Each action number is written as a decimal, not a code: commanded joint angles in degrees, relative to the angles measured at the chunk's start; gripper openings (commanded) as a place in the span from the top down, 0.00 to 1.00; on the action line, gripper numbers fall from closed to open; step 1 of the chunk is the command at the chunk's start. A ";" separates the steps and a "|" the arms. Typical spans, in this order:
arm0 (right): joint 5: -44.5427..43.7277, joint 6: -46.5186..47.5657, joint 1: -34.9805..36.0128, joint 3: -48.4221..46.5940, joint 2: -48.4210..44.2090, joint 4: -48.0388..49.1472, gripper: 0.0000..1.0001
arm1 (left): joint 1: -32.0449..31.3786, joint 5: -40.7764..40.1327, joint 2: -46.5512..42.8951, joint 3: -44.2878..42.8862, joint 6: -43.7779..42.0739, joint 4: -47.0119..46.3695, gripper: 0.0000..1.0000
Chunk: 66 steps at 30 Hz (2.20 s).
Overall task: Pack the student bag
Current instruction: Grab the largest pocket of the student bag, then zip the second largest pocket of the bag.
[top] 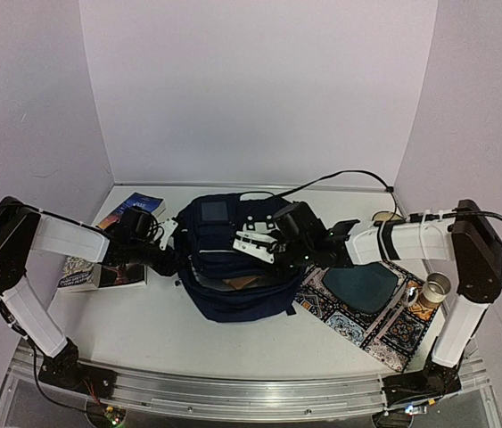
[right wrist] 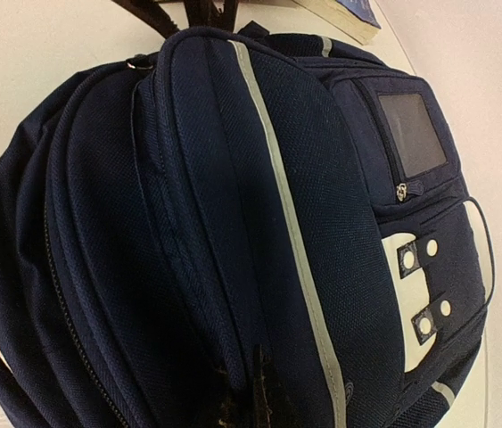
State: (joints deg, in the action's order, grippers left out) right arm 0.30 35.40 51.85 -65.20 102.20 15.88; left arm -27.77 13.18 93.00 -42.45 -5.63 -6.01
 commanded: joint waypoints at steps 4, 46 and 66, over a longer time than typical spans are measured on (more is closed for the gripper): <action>1.73 -1.69 -0.31 0.82 -1.71 2.69 1.00 | -2.46 1.61 4.56 -7.05 -3.85 1.21 0.57; -12.70 -6.23 -0.61 -9.69 8.74 4.78 1.00 | -7.67 12.22 -10.06 -4.00 26.88 17.89 1.00; -8.19 -12.53 2.68 -13.14 10.96 4.59 0.98 | -20.14 14.32 -8.74 -5.73 48.76 -0.39 0.99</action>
State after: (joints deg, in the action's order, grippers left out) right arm -8.09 27.45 54.04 -78.63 114.43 16.67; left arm -45.79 23.95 85.71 -48.27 38.62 3.48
